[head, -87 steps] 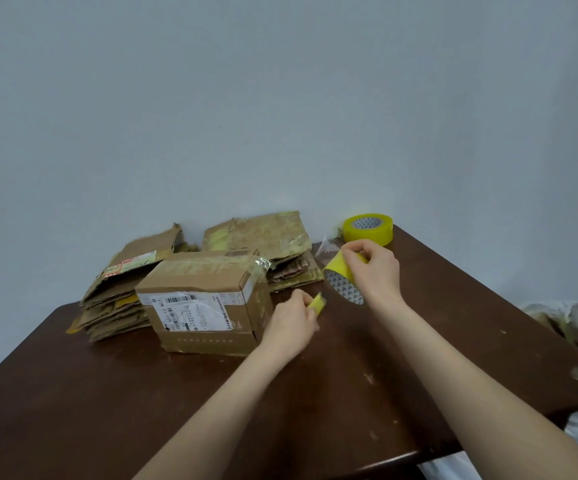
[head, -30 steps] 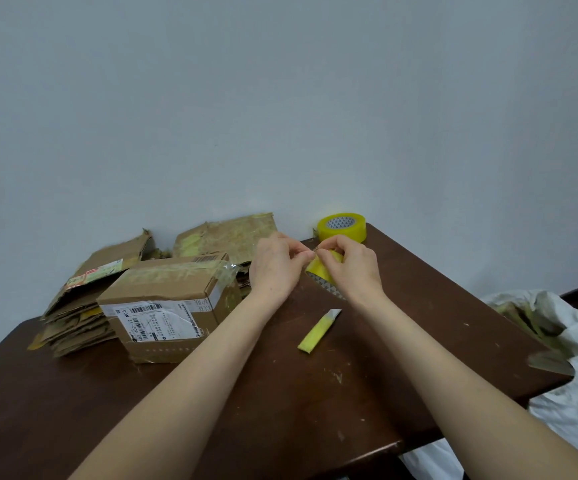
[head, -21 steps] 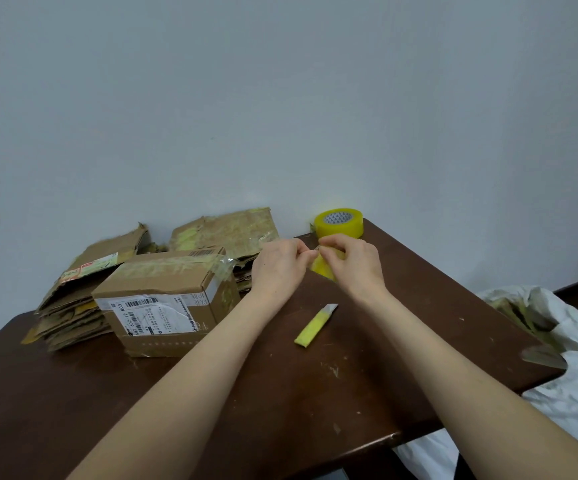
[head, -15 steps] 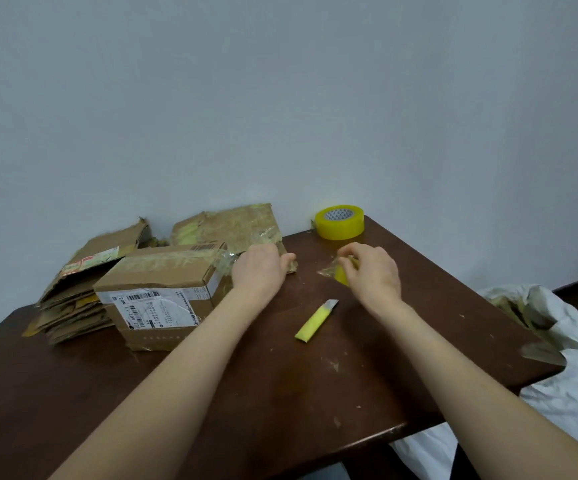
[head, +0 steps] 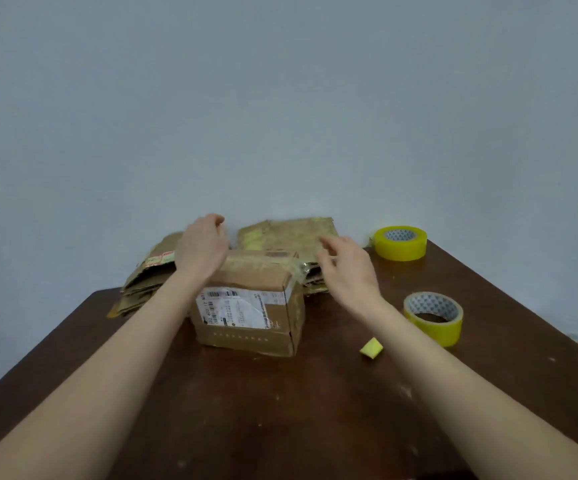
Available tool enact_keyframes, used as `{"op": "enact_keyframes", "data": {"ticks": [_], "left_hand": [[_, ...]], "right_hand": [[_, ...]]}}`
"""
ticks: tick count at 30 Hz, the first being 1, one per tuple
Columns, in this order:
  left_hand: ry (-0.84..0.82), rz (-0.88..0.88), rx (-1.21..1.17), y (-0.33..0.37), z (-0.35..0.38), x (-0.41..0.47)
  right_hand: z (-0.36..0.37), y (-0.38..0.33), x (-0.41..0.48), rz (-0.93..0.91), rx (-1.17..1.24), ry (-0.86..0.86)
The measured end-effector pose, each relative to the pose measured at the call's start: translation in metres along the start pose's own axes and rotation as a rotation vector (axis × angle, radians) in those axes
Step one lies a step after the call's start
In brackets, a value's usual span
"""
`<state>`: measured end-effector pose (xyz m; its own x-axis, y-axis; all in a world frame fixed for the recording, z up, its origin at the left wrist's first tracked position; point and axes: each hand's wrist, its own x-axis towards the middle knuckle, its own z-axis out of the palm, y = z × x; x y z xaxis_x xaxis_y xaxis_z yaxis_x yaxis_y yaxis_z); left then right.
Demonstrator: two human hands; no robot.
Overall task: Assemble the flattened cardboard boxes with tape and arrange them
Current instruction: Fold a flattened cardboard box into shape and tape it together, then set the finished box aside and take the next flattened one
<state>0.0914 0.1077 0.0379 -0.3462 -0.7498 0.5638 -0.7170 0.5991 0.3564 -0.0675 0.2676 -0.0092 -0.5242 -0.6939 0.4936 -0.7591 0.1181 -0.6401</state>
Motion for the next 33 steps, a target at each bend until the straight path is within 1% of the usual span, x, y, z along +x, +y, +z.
{"op": "enact_keyframes", "data": {"ticks": [2,4,6,8,11,13,15,18,19,22,24,26,28,30,33], "left_hand": [[-0.095,-0.091,0.007,-0.030,0.001,0.007],[-0.213,-0.127,0.002,-0.049,0.010,0.006],[-0.311,-0.148,-0.004,-0.061,0.020,0.001],[-0.327,-0.168,0.029,-0.066,0.026,-0.002],[-0.321,-0.223,0.084,-0.069,0.020,-0.001],[-0.352,-0.250,0.096,-0.073,0.015,-0.003],[-0.406,-0.305,0.020,-0.078,0.014,-0.005],[-0.470,-0.420,-0.285,-0.082,0.015,-0.009],[-0.473,-0.437,-0.331,-0.082,0.014,-0.009],[-0.399,-0.467,-0.295,-0.080,0.009,-0.017],[-0.312,-0.482,-0.266,-0.080,0.003,-0.028],[-0.235,-0.466,-0.254,-0.080,-0.008,-0.041],[-0.142,-0.454,-0.252,-0.078,-0.027,-0.057],[-0.006,-0.469,-0.274,-0.078,-0.053,-0.072],[0.195,-0.506,-0.331,-0.091,-0.095,-0.088]], "right_hand": [[0.021,-0.033,0.004,-0.060,-0.003,-0.096],[0.046,-0.050,0.005,-0.028,-0.031,-0.219],[0.069,-0.054,0.005,0.080,-0.050,-0.317],[0.080,-0.053,0.007,0.177,0.009,-0.334],[0.079,-0.049,0.015,0.371,0.261,-0.306],[0.082,-0.043,0.022,0.516,0.387,-0.314],[0.087,-0.040,0.026,0.588,0.435,-0.327],[0.089,-0.037,0.028,0.576,0.504,-0.368],[0.087,-0.037,0.028,0.569,0.513,-0.368],[0.081,-0.039,0.025,0.528,0.489,-0.351],[0.078,-0.040,0.020,0.468,0.370,-0.331],[0.074,-0.040,0.016,0.382,0.237,-0.267],[0.068,-0.048,0.007,0.315,0.188,-0.211],[0.064,-0.064,-0.006,0.310,0.221,-0.176],[0.074,-0.095,-0.025,0.269,0.424,-0.180]]}}
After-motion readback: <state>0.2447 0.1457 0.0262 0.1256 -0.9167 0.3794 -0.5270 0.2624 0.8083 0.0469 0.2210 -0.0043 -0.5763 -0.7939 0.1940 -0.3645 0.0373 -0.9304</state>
